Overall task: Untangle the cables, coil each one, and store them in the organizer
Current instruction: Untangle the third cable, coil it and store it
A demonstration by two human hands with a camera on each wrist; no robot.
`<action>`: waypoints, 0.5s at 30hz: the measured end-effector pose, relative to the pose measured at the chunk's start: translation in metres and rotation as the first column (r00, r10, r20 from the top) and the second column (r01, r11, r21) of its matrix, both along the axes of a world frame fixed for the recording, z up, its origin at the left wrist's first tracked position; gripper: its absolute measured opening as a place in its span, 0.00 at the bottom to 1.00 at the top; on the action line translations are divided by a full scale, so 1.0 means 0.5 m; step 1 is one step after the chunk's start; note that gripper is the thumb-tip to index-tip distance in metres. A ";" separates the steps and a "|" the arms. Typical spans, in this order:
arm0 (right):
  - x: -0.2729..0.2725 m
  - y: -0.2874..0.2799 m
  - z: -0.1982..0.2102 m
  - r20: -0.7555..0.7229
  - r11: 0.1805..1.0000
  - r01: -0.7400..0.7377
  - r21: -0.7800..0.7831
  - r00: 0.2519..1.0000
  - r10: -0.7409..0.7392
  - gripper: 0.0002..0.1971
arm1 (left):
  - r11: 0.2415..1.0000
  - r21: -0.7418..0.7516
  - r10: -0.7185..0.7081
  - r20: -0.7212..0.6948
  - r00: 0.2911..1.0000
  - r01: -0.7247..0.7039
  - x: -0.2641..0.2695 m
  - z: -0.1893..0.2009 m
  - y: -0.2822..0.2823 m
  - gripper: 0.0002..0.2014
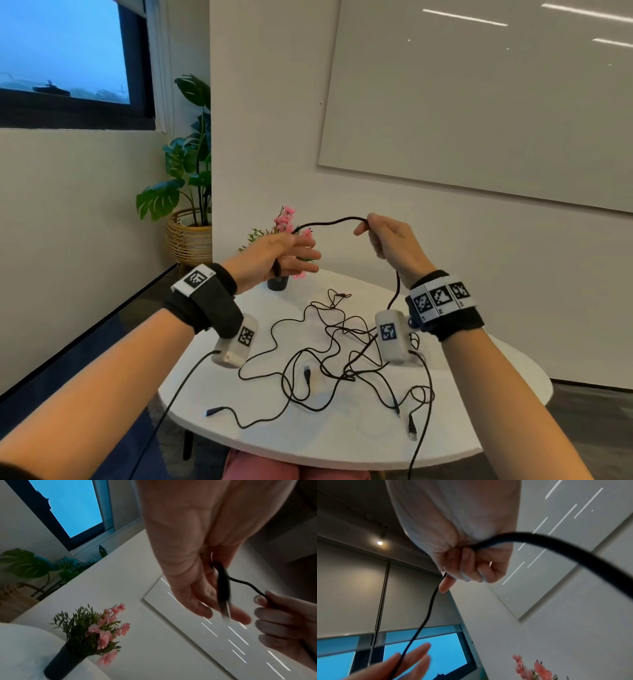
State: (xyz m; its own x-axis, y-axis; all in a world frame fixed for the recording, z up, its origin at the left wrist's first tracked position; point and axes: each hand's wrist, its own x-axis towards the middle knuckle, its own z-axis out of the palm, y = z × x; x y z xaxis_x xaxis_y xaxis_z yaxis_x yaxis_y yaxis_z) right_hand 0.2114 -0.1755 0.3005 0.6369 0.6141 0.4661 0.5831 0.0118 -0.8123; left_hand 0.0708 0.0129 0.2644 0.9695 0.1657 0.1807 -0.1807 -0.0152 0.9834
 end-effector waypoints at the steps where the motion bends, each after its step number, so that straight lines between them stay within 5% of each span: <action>1: 0.000 -0.001 0.003 0.050 1.000 0.013 -0.023 0.999 -0.011 0.18 | 1.000 -0.023 -0.002 -0.014 1.000 0.002 0.002 -0.001 -0.005 0.17; 5: -0.013 0.002 -0.009 0.279 0.986 0.055 -0.154 0.960 -0.010 0.15 | 0.993 -0.122 -0.012 -0.080 0.997 0.003 0.001 0.007 -0.033 0.19; 8: -0.015 0.005 -0.016 0.194 0.997 0.041 -0.058 0.980 -0.030 0.16 | 0.996 -0.080 -0.039 -0.028 0.999 0.036 0.002 0.008 -0.047 0.17; 12: -0.033 0.024 -0.031 0.063 0.997 -0.017 -0.079 0.998 0.022 0.16 | 0.923 -0.382 0.047 0.235 0.971 0.048 0.025 0.017 -0.069 0.17; 15: -0.063 0.048 -0.065 0.036 0.978 -0.081 -0.194 0.995 0.090 0.15 | 0.864 -0.499 0.087 0.285 0.955 0.070 0.042 0.024 -0.072 0.18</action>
